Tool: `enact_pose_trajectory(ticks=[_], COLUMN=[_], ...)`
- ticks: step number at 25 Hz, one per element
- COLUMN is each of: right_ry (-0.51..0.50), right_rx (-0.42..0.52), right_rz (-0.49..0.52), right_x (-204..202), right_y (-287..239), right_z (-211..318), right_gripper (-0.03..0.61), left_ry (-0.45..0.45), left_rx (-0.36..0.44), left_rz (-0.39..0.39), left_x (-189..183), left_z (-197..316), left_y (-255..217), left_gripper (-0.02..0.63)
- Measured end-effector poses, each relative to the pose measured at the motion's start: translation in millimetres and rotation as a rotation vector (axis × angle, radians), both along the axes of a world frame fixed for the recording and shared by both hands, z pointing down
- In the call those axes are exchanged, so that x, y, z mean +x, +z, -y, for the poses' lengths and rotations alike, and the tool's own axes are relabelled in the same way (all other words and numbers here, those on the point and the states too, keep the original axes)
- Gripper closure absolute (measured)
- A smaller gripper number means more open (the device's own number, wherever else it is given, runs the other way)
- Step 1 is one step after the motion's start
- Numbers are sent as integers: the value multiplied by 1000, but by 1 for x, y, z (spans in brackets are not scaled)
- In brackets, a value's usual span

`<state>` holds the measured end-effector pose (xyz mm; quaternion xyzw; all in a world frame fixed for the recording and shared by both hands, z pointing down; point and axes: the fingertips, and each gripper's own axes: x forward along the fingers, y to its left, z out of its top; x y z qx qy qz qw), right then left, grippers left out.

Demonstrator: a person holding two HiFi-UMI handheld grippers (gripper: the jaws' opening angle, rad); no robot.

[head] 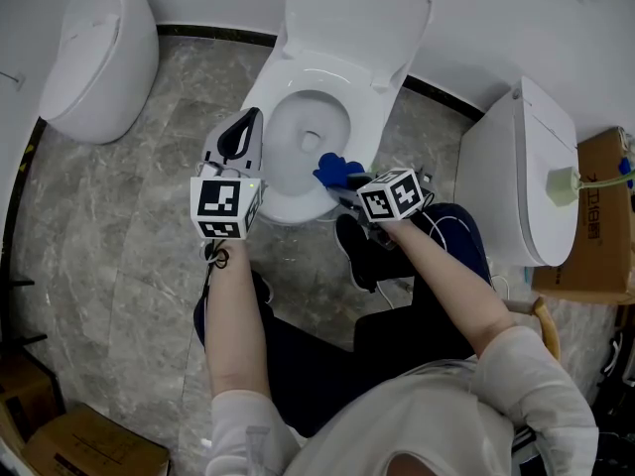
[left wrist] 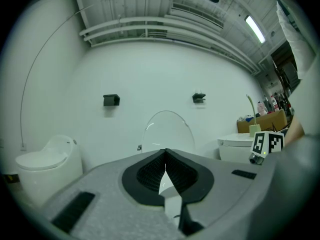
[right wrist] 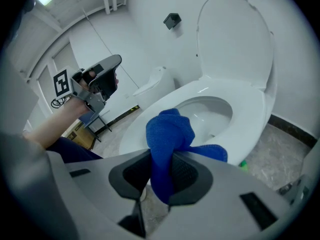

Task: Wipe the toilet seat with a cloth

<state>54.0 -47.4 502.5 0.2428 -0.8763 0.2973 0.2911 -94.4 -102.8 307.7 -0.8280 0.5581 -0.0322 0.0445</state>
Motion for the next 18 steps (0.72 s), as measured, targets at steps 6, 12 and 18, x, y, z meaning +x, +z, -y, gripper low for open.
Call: enact_pose_trajectory(ticks=[6,12,18], right_ry=[46,59,71], right_rx=[-35,-33,-30], right_rz=[43,55,57], right_x=[5,9,12], right_y=[0,1,1], right_z=[7,14,20], right_gripper=[492,492,492], left_ry=[-4,4,9], left_rx=[-2,-3,-9], left_rz=[-9,-2,2], left_x=[0,4,6], left_z=[1,1,3], left_y=[0,1,3], left_gripper=[604,604,604])
